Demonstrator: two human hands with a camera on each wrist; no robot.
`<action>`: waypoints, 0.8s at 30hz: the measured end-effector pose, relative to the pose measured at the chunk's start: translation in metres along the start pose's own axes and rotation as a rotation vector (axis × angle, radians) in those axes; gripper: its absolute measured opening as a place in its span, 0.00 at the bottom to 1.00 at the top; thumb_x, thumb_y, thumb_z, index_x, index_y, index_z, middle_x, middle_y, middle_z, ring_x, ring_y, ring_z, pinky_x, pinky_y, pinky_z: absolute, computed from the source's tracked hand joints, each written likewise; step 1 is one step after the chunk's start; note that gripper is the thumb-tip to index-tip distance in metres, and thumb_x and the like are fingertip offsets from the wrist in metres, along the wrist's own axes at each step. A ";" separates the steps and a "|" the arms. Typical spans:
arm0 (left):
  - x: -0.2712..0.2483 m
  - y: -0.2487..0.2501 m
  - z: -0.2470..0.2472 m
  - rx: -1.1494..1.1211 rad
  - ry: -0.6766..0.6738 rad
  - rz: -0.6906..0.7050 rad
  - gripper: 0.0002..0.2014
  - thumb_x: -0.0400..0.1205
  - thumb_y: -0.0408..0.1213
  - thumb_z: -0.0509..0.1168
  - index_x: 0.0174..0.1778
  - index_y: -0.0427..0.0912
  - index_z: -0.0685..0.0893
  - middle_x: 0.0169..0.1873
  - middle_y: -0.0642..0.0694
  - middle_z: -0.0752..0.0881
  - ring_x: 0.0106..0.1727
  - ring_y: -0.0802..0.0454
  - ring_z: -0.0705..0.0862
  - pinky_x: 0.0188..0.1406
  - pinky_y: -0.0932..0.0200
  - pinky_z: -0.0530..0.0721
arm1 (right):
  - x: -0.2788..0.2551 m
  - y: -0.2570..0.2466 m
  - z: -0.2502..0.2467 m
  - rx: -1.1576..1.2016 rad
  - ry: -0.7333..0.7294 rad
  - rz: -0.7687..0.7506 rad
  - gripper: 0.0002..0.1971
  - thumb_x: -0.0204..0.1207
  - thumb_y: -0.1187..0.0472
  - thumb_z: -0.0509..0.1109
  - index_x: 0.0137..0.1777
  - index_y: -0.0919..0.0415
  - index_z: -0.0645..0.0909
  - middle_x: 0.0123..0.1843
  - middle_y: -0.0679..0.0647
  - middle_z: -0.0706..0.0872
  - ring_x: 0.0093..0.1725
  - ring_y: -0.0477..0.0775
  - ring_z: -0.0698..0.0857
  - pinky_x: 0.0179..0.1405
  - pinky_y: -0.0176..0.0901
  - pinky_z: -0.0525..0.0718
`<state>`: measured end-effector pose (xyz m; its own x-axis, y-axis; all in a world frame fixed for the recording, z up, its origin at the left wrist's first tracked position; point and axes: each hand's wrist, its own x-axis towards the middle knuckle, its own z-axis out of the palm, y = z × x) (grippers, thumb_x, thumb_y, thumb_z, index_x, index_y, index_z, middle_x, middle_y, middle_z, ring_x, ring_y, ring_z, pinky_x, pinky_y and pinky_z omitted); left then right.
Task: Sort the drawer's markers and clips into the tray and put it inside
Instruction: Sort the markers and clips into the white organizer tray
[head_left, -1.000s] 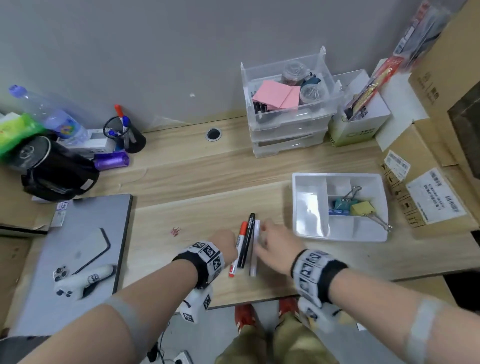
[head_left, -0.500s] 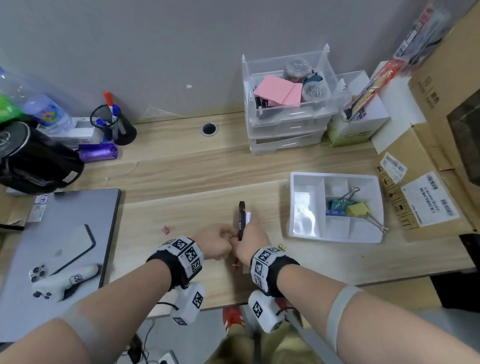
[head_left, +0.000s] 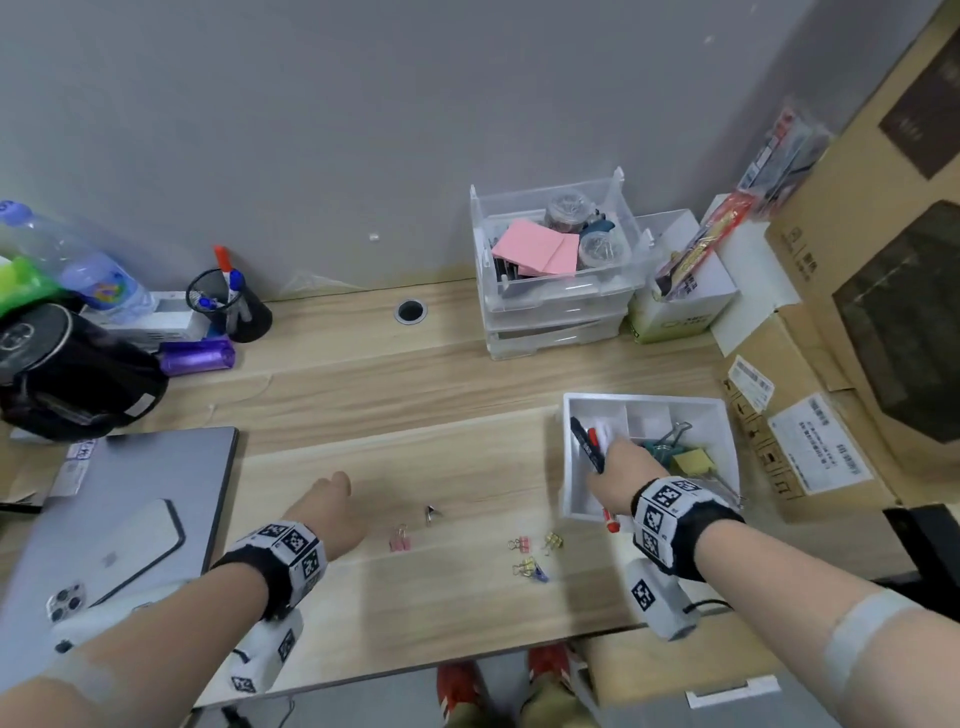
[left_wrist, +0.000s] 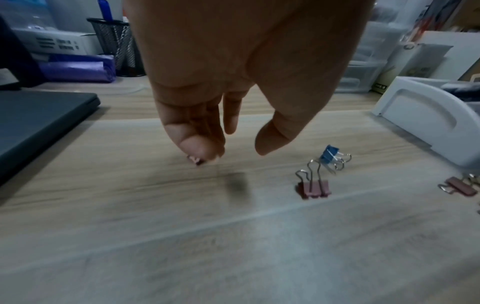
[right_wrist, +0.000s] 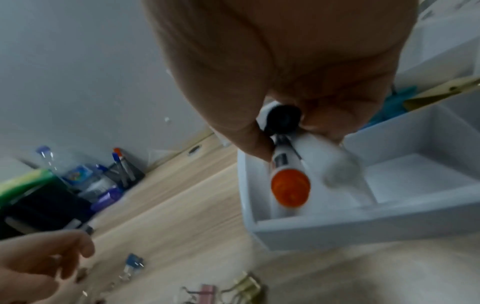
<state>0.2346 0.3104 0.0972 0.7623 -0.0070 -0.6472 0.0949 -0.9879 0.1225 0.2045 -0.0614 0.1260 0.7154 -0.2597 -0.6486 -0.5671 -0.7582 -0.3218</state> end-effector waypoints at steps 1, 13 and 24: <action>-0.001 -0.003 0.004 -0.005 -0.017 0.001 0.20 0.72 0.38 0.65 0.60 0.42 0.71 0.55 0.42 0.79 0.47 0.45 0.83 0.43 0.53 0.84 | 0.003 -0.002 0.003 -0.022 0.041 0.000 0.07 0.79 0.60 0.64 0.50 0.64 0.74 0.35 0.57 0.86 0.28 0.54 0.85 0.26 0.44 0.83; -0.012 -0.001 0.043 -0.147 -0.038 0.111 0.34 0.66 0.40 0.74 0.64 0.37 0.64 0.56 0.40 0.75 0.46 0.43 0.83 0.38 0.51 0.82 | -0.032 -0.006 0.034 -0.117 0.368 -0.527 0.16 0.76 0.58 0.70 0.62 0.59 0.76 0.61 0.54 0.77 0.55 0.53 0.79 0.52 0.43 0.80; -0.002 0.022 0.054 -0.080 0.039 0.400 0.43 0.71 0.43 0.75 0.79 0.58 0.60 0.58 0.47 0.65 0.51 0.49 0.77 0.60 0.52 0.83 | -0.035 0.000 0.118 -0.294 -0.050 -0.569 0.31 0.75 0.55 0.74 0.76 0.49 0.67 0.71 0.53 0.66 0.68 0.55 0.68 0.65 0.45 0.80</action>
<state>0.2002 0.2798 0.0606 0.7724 -0.3812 -0.5080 -0.1660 -0.8932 0.4179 0.1315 0.0188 0.0672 0.8473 0.2545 -0.4662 0.0362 -0.9034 -0.4274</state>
